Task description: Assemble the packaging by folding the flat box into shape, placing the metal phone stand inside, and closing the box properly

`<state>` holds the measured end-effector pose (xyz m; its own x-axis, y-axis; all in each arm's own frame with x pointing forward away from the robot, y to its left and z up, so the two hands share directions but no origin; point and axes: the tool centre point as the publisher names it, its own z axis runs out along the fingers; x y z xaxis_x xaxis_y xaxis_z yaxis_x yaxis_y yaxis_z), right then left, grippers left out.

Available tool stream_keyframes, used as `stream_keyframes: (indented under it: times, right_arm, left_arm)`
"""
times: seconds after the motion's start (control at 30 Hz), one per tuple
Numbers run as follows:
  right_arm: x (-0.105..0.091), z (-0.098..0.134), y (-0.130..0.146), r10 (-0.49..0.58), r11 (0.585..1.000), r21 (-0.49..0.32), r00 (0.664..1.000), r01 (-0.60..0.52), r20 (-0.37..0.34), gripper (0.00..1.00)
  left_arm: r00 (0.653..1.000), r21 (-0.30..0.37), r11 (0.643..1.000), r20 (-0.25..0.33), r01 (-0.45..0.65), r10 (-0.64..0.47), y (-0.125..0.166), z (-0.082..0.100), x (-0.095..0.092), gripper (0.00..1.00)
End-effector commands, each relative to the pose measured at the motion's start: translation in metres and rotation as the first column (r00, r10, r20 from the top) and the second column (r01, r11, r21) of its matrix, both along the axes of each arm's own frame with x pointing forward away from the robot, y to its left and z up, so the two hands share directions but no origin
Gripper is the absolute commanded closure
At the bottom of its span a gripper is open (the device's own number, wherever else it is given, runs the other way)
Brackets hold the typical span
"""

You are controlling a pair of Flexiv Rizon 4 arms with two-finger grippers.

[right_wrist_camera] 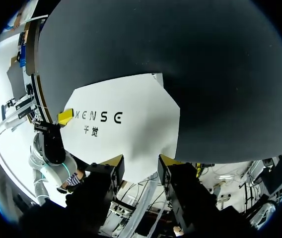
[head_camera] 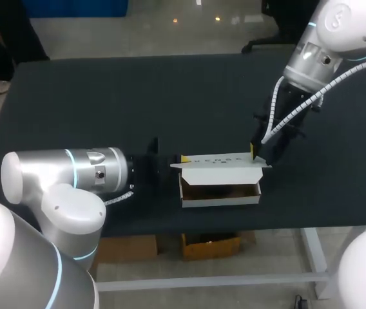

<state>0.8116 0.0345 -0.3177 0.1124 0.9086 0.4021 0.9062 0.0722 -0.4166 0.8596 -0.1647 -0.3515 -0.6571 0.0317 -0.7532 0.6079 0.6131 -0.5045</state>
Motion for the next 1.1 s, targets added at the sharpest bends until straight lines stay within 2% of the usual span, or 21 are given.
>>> stream_keyframes:
  times: [0.03, 0.83, 0.9, 1.03, 1.1]
  right_arm:
    - [0.001, -0.004, 0.000, -0.001, 1.000, 0.004, 1.000, 0.001, -0.001, 0.59]
    - [0.000, -0.014, 0.002, -0.002, 1.000, 0.018, 1.000, 0.002, 0.001, 0.62]
    - [-0.001, -0.015, 0.002, -0.001, 1.000, 0.019, 1.000, 0.001, -0.001, 0.62]
    - [-0.001, -0.015, 0.002, -0.002, 1.000, 0.020, 1.000, 0.002, -0.003, 0.62]
    - [-0.001, -0.015, 0.002, -0.002, 1.000, 0.020, 1.000, 0.002, -0.003, 0.62]
  left_arm:
    - [1.000, -0.009, 1.000, 0.006, 0.001, -0.001, 0.000, -0.006, -0.002, 1.00]
    - [1.000, -0.021, 1.000, 0.014, -0.006, 0.006, 0.003, -0.006, -0.008, 1.00]
    - [1.000, -0.020, 1.000, 0.015, -0.005, 0.005, 0.003, -0.006, -0.008, 0.93]
    - [1.000, -0.018, 1.000, 0.017, -0.003, 0.003, 0.002, -0.006, -0.009, 0.91]
    - [1.000, -0.018, 1.000, 0.017, -0.001, 0.002, 0.002, -0.006, -0.009, 0.87]
